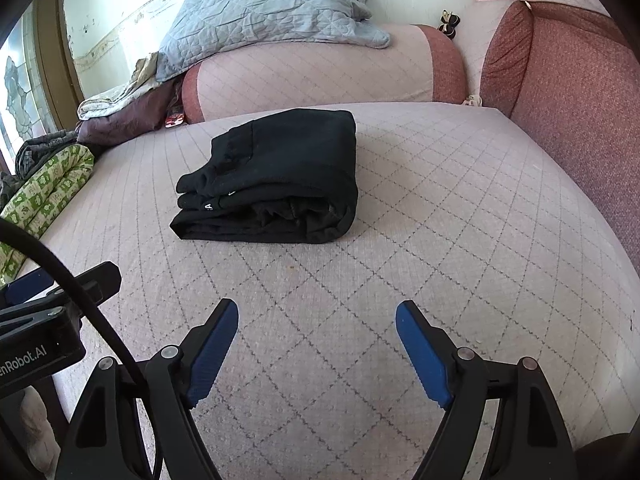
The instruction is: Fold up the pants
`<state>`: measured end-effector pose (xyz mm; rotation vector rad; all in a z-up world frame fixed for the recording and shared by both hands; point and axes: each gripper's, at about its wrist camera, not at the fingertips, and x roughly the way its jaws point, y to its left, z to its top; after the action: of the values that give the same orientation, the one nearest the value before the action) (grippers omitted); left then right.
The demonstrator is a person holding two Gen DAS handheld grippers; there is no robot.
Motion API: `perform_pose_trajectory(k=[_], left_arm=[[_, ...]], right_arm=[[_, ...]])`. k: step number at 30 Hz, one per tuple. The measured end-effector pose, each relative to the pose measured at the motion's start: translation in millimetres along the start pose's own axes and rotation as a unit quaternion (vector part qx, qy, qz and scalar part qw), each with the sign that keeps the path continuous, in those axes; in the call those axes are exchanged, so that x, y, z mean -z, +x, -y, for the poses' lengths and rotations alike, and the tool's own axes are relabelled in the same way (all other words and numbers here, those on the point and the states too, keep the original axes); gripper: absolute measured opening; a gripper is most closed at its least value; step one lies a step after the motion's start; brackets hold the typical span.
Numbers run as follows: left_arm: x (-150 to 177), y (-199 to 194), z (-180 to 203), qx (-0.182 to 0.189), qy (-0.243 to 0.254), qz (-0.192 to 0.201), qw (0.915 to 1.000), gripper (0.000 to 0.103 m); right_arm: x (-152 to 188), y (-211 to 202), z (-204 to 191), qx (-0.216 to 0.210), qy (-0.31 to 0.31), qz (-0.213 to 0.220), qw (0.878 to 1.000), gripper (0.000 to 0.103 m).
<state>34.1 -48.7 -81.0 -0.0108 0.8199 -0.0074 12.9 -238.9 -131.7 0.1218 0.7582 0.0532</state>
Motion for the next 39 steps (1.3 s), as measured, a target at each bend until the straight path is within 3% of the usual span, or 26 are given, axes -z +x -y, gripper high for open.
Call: perform_pose_trajectory(k=[22,39], left_arm=[[8,16,-6,0.012,-0.018,-0.035,0.9992,0.103],[10,15,-4,0.021,-0.021,-0.032,0.999,0.103]], right_arm=[[2,3,-2,0.0,0.0,-0.008,1.0,0.087],[5,7,-6,-0.005,-0.01,-0.015,1.0,0.088]])
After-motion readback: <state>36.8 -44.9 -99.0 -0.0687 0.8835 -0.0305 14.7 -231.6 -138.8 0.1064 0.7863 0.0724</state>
